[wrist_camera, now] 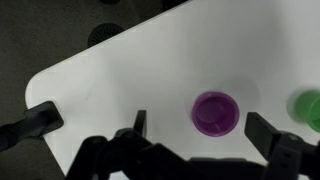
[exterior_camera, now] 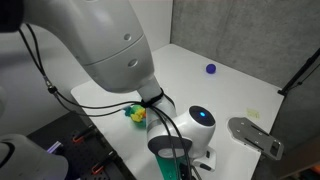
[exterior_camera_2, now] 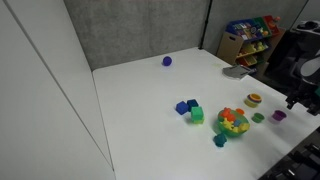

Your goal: Put the small purple bowl in the small yellow bowl

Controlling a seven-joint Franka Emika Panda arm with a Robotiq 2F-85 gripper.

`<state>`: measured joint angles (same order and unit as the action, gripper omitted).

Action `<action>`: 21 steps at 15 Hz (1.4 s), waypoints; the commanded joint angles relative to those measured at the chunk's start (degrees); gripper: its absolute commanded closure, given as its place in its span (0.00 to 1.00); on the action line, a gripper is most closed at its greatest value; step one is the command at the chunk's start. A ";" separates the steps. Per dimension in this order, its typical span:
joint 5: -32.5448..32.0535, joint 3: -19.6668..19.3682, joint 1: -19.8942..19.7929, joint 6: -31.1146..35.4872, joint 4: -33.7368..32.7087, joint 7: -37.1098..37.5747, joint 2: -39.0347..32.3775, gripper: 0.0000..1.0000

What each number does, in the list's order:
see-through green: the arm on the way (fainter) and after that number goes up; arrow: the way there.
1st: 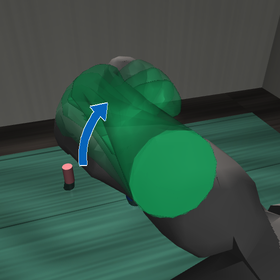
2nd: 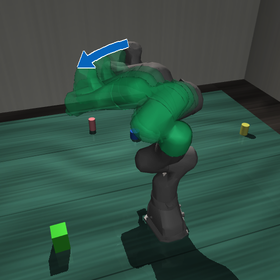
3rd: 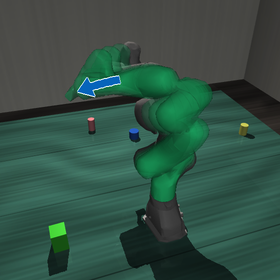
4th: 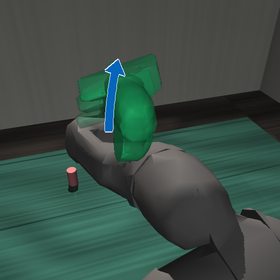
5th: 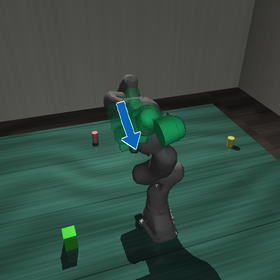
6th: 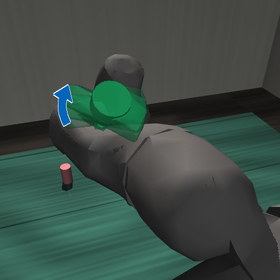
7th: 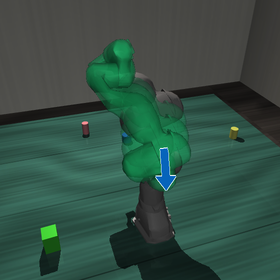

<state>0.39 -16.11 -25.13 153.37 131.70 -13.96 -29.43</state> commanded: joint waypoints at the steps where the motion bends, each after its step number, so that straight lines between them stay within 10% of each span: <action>1: 0.35 2.33 -1.66 1.87 -3.29 -1.01 -4.38 0.00; 14: -0.67 5.13 -0.61 14.25 -3.30 0.53 -11.73 0.00; 15: -0.66 5.30 -0.70 14.74 -3.30 0.55 -12.08 0.25; 21: 0.04 6.37 -1.17 13.34 -2.58 1.01 -9.87 0.61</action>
<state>0.38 -10.83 -25.42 167.91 128.75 -13.76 -41.63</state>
